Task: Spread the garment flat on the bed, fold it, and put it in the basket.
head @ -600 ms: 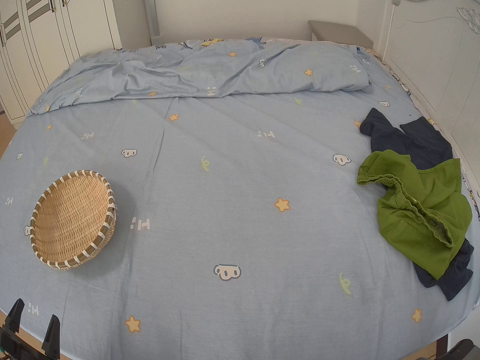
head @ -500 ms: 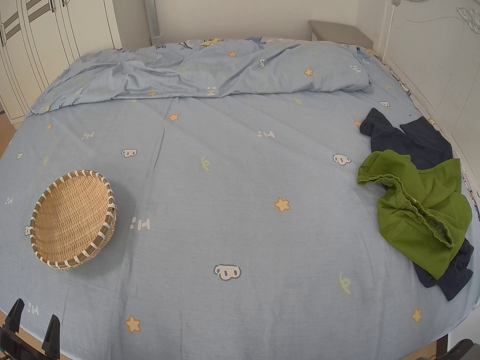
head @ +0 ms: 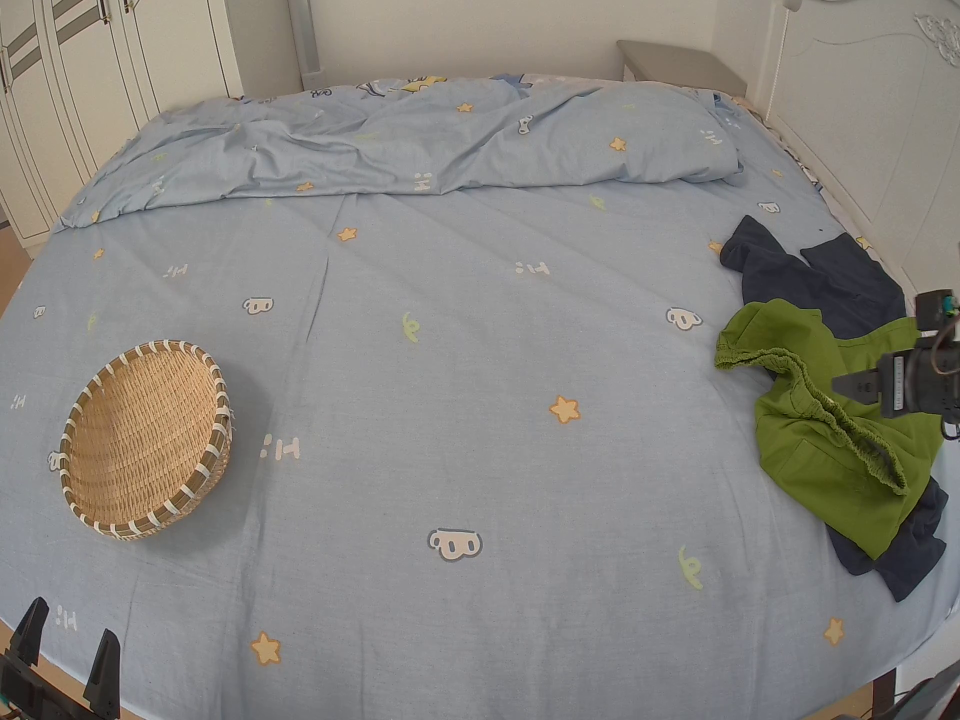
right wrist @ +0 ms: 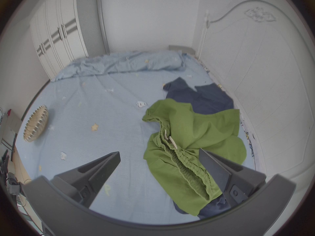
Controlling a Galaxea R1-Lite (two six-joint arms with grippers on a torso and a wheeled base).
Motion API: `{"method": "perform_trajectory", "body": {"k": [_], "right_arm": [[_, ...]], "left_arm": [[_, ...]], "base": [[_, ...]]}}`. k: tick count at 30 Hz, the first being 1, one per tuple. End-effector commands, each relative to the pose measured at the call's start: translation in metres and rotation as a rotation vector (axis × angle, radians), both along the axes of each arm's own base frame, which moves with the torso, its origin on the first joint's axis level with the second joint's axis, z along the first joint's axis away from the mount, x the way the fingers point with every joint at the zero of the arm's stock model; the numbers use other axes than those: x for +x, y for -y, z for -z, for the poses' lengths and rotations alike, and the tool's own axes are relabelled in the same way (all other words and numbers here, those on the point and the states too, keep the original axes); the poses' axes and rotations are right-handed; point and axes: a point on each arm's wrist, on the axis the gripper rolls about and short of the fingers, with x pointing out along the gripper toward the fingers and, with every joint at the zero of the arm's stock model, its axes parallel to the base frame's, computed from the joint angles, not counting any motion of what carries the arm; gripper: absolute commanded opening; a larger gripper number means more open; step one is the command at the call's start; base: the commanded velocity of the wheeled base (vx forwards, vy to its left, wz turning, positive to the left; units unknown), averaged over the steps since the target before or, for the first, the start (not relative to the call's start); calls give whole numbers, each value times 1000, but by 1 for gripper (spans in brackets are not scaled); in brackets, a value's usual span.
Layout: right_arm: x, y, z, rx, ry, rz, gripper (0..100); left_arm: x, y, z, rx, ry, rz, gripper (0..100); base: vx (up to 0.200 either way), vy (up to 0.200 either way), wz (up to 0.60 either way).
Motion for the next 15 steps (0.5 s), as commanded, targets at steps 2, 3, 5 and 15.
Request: {"method": "perform_trajectory", "body": {"k": [2,3,5,15], "right_arm": [[91,-12,56,-66,-212,23,100],[100,-13,58,-65,-202,25,100],[104,-13,59,-63,-199,27,100],[125,-9,71,-56,-183,50,100]], "left_arm": [[0,0,5,0,-2,0,100],[0,0,5,0,-2,0,100],[0,0,5,0,-4,0,100],[0,0,5,0,-2,0,100]], "base": [[0,0,0],[0,0,0],[0,0,0],[0,0,0]]}}
